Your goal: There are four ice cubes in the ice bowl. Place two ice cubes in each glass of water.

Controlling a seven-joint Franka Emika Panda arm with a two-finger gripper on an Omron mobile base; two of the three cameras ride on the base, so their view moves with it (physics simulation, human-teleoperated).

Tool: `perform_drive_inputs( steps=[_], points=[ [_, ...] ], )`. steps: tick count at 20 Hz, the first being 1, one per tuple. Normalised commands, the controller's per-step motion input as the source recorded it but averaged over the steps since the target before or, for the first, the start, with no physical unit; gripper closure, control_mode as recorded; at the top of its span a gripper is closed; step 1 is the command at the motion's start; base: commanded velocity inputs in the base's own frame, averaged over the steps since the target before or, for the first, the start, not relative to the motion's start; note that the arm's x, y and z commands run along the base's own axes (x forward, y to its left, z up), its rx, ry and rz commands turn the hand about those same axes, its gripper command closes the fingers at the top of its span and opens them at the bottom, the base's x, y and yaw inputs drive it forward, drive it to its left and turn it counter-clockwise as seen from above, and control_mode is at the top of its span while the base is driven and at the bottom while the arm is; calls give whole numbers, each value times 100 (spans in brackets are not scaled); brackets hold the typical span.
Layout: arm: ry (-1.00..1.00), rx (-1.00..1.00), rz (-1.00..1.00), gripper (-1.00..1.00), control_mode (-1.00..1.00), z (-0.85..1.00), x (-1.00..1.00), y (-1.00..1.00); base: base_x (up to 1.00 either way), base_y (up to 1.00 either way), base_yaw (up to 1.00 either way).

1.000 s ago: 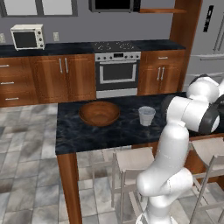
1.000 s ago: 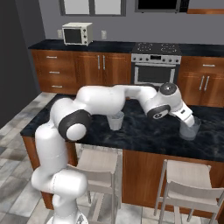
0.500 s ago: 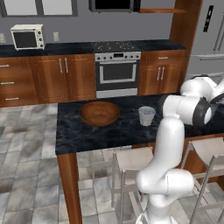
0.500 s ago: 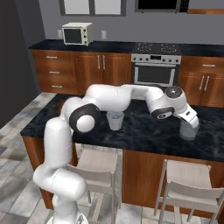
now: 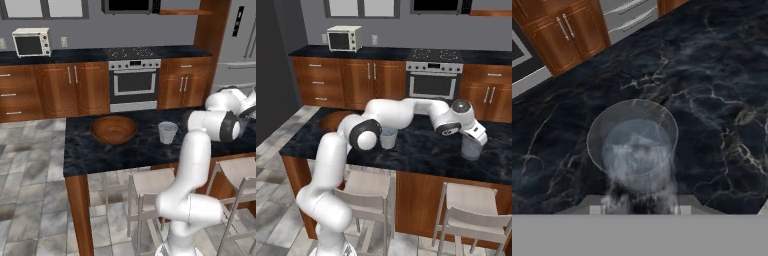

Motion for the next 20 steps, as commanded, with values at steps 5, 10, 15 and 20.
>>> perform_drive_inputs(
  steps=[5, 10, 15, 20],
  points=[
    [1, 0, 1, 100, -100, -11, 34, -22, 0, 0, 0],
    [4, -1, 0, -100, -100, -14, 30, -4, 0, 0, 0],
    [5, -1, 0, -100, -100, -15, 31, -3, 0, 0, 0],
    [4, 0, 1, -100, -100, -14, 31, -15, 0, 0, 0]
  ],
)
